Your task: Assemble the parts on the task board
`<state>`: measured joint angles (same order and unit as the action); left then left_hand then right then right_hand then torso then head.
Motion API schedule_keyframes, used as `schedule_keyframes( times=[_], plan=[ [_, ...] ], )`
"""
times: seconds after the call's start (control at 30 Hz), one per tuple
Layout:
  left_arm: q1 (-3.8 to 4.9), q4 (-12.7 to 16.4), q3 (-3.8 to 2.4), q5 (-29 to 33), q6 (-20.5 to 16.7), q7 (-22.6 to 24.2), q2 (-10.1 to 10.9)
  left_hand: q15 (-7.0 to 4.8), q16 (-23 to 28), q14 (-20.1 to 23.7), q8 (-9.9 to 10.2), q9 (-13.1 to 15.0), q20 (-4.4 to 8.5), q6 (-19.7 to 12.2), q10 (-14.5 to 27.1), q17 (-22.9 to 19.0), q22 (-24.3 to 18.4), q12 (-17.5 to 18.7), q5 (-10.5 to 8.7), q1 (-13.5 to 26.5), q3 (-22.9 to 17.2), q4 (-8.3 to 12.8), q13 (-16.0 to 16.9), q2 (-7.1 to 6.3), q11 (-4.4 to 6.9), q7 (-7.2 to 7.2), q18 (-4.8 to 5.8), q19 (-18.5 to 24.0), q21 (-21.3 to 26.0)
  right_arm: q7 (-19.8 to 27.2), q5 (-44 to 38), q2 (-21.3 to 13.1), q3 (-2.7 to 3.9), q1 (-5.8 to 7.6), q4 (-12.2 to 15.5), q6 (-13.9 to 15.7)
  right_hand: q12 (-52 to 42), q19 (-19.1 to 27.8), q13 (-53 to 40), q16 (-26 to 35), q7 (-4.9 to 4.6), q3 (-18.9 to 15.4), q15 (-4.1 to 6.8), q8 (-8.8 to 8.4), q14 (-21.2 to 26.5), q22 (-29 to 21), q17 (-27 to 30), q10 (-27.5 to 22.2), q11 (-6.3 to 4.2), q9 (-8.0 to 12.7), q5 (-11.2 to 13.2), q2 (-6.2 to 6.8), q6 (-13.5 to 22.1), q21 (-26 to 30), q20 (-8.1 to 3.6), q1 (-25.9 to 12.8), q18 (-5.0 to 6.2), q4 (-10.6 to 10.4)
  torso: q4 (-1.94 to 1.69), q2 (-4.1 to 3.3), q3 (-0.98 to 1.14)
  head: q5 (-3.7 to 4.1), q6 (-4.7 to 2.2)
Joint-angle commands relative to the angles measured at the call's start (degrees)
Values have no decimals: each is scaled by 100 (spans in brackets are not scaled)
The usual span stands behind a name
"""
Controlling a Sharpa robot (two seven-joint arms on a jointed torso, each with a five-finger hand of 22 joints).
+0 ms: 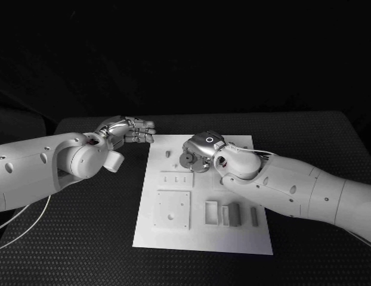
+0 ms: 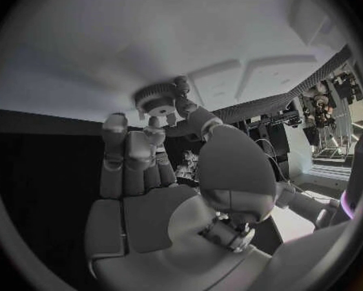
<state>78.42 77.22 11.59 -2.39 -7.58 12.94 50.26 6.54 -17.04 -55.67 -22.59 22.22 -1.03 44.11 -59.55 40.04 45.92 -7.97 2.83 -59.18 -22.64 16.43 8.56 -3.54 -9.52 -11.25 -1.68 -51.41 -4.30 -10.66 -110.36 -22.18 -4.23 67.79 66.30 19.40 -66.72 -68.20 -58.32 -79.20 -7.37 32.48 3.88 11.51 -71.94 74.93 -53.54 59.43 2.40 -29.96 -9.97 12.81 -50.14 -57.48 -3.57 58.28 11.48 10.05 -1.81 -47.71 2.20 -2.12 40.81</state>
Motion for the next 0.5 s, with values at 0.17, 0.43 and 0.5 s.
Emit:
schedule_keyframes(
  times=[0.17, 0.43, 0.5],
  plan=[
    [5, 7, -5, 1, 58, 43, -8, 3, 40, -46, 22, -11, 19, -19, 17, 8, -6, 40, 17, -20, 33, 12, 7, 27, -4, -23, 57, -33, 33, -43, 10, 4, -10, -13, -26, -204, -16, 61, -21, 5, -277, 94, -118, -153, 58, 95, -31, -124, 119, 62, -19, 227, 487, 39, 1, -31, 352, -308, -4, -2, 1, 12, 6],
    [5, 8, -5, 1, 61, 42, -6, 3, 42, -47, 24, -12, 19, -23, 19, 10, -6, 43, 17, -21, 33, 13, 8, 27, -5, -24, 57, -33, 33, -54, -20, -5, -10, -13, -22, -179, -37, 63, -23, -5, -278, 108, -122, -131, 64, 102, -37, -136, 121, 58, -16, 225, 460, 33, -1, -4, 352, -363, -2, -2, 3, 14, 14],
    [5, 8, -5, 1, 60, 42, -5, 3, 42, -47, 24, -12, 19, -23, 20, 10, -6, 43, 17, -20, 33, 13, 8, 27, -6, -24, 57, -33, 33, -52, -20, -9, -10, -13, -21, -183, -47, 63, -24, -10, -274, 110, -119, -116, 64, 104, -39, -138, 118, 54, -14, 215, 439, 30, -2, 11, 352, -375, -2, -2, 3, 14, 15]
  ],
)
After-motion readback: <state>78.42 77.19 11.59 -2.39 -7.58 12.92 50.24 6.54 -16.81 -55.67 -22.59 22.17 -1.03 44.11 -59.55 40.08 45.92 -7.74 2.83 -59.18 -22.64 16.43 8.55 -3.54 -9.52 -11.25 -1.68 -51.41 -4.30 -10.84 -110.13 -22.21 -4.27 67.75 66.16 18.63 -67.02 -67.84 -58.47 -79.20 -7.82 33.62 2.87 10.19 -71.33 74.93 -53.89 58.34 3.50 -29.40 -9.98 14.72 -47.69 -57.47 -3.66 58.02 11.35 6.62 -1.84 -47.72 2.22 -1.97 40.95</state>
